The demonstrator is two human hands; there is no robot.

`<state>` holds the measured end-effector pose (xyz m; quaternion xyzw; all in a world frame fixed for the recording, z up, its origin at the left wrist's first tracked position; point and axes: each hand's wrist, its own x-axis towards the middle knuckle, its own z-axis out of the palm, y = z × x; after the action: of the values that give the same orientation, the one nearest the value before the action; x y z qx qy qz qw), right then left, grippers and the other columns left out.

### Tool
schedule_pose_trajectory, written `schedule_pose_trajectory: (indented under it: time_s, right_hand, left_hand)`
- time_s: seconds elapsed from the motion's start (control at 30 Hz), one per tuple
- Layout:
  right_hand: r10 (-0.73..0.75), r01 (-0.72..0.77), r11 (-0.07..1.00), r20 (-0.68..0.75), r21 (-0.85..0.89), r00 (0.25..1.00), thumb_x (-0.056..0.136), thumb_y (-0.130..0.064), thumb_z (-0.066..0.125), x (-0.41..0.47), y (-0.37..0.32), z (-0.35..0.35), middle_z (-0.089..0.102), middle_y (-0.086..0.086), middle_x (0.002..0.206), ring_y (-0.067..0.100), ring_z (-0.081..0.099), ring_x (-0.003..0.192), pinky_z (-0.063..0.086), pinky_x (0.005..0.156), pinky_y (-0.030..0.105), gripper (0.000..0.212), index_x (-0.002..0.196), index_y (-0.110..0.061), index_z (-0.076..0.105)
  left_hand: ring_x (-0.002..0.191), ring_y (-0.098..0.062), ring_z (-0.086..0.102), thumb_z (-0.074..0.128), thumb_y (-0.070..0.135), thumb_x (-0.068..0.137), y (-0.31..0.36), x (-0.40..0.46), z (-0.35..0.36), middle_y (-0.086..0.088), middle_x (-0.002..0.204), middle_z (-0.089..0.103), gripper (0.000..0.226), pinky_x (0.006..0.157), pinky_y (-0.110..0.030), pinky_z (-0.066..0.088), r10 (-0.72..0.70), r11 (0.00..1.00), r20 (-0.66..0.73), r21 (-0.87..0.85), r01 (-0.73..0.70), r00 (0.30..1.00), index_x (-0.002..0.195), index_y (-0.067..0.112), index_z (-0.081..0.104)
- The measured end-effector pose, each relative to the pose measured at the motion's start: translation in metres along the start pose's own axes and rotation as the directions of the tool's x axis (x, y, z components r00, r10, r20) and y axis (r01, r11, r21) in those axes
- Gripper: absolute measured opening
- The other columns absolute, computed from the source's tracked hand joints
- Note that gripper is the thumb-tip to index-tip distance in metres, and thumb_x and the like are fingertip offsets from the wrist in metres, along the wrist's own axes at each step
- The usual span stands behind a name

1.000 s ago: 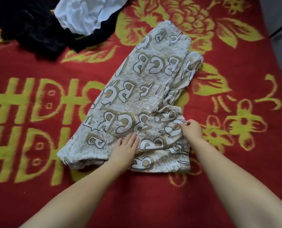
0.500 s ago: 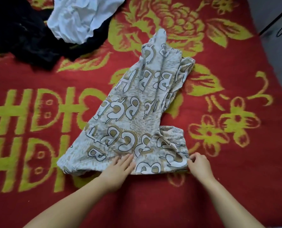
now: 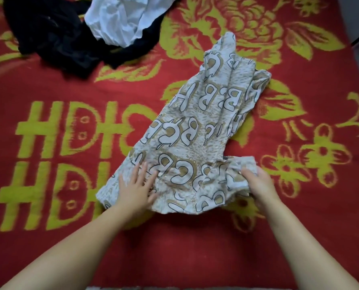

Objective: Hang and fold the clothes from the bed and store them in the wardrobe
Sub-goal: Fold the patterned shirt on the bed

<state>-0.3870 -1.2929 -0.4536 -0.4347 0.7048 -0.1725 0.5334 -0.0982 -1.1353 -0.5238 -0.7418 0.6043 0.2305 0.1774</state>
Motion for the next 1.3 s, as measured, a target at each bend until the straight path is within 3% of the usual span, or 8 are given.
schedule_pose_trajectory:
  time_s: [0.27,0.47,0.63,0.77,0.9,1.03,1.17,1.3]
  right_hand:
    - [-0.344,0.438,0.888,0.432,-0.139,0.834,0.097,-0.025,0.053,-0.032,-0.082,0.127,0.069,-0.002,0.093,0.003,0.066,0.086,0.048,0.076,0.021,0.021,0.113,-0.015,0.063]
    - [-0.122,0.742,0.124,0.732,-0.659,0.671,0.080,-0.061,0.061,-0.040,0.004,0.151,-0.024,0.009,0.157,0.031,-0.026,0.143,-0.006,0.111,0.065,0.106,0.152,-0.028,-0.010]
    - [-0.006,0.685,-0.124,0.691,-0.718,0.723,0.090,-0.018,0.056,-0.045,0.026,0.182,-0.033,0.016,0.152,0.043,-0.027,0.140,-0.009,0.101,0.075,0.097,0.148,-0.035,-0.020]
    - [0.026,0.709,-0.135,0.713,-0.692,0.700,0.094,-0.006,0.046,-0.056,0.016,0.174,-0.011,0.015,0.160,0.042,-0.008,0.145,0.007,0.110,0.068,0.079,0.153,-0.030,-0.001]
    - [0.213,0.816,-0.101,0.789,-0.569,0.576,0.089,0.009,0.040,-0.082,0.014,0.139,-0.002,0.011,0.161,0.036,-0.002,0.147,0.014,0.112,0.063,0.086,0.153,-0.032,0.001]
    - [0.196,0.812,0.395,0.903,-0.429,0.382,0.078,0.010,0.046,-0.123,0.025,0.105,0.041,0.000,0.148,0.022,0.039,0.134,0.039,0.105,0.041,0.075,0.142,-0.029,0.040]
    - [0.033,0.452,0.802,0.785,-0.390,0.618,0.072,-0.012,0.055,-0.110,-0.007,0.077,0.061,-0.012,0.094,0.009,0.060,0.088,0.046,0.078,0.026,0.045,0.104,-0.044,0.061]
    - [-0.023,0.281,0.787,0.431,-0.548,0.902,0.087,-0.014,0.055,-0.043,-0.020,0.062,0.058,-0.005,0.093,0.021,0.060,0.094,0.038,0.070,0.024,0.038,0.124,-0.019,0.050]
  left_hand:
    - [0.147,-0.019,0.011,0.045,0.038,0.095,-0.049,-0.017,-0.005,-0.003,0.161,0.007,0.067,0.116,-0.047,0.012,-0.103,0.962,-0.164,-0.268,0.056,0.981,0.153,0.024,0.014]
    - [0.119,-0.024,0.051,0.065,0.033,0.087,-0.091,-0.001,-0.020,-0.005,0.138,0.048,0.073,0.086,-0.032,0.044,-0.260,0.670,0.208,-0.665,0.331,0.943,0.147,0.018,0.026]
    - [0.067,-0.008,0.064,0.063,0.018,0.089,-0.088,-0.006,-0.023,-0.002,0.091,0.069,0.017,0.053,-0.019,0.048,-0.163,0.375,0.369,-0.835,0.403,0.915,0.105,0.012,0.061]
    - [0.067,-0.024,0.065,0.060,0.011,0.093,-0.089,-0.031,-0.037,-0.013,0.083,0.069,0.012,0.063,-0.034,0.053,0.038,0.057,0.501,-0.865,0.499,0.865,0.099,0.001,0.062]
    - [0.048,-0.013,0.064,0.055,0.009,0.095,-0.084,-0.063,-0.057,-0.005,0.058,0.067,0.020,0.043,-0.020,0.048,0.297,0.151,0.618,-0.783,0.603,0.728,0.077,0.003,0.061]
    - [0.058,-0.011,0.067,0.052,0.010,0.093,-0.076,-0.086,-0.067,-0.007,0.070,0.070,0.023,0.048,-0.020,0.053,0.529,0.204,0.631,-0.743,0.637,0.567,0.081,0.004,0.071]
    - [0.059,-0.015,0.070,0.047,0.024,0.091,-0.060,-0.055,-0.096,-0.008,0.076,0.073,0.035,0.049,-0.021,0.056,0.494,-0.148,0.558,-0.702,0.697,0.667,0.081,0.008,0.076]
    - [0.084,-0.025,0.072,0.031,0.047,0.100,-0.026,0.013,-0.125,-0.016,0.099,0.072,0.056,0.061,-0.031,0.060,0.306,-0.364,0.481,-0.738,0.568,0.822,0.106,0.004,0.066]
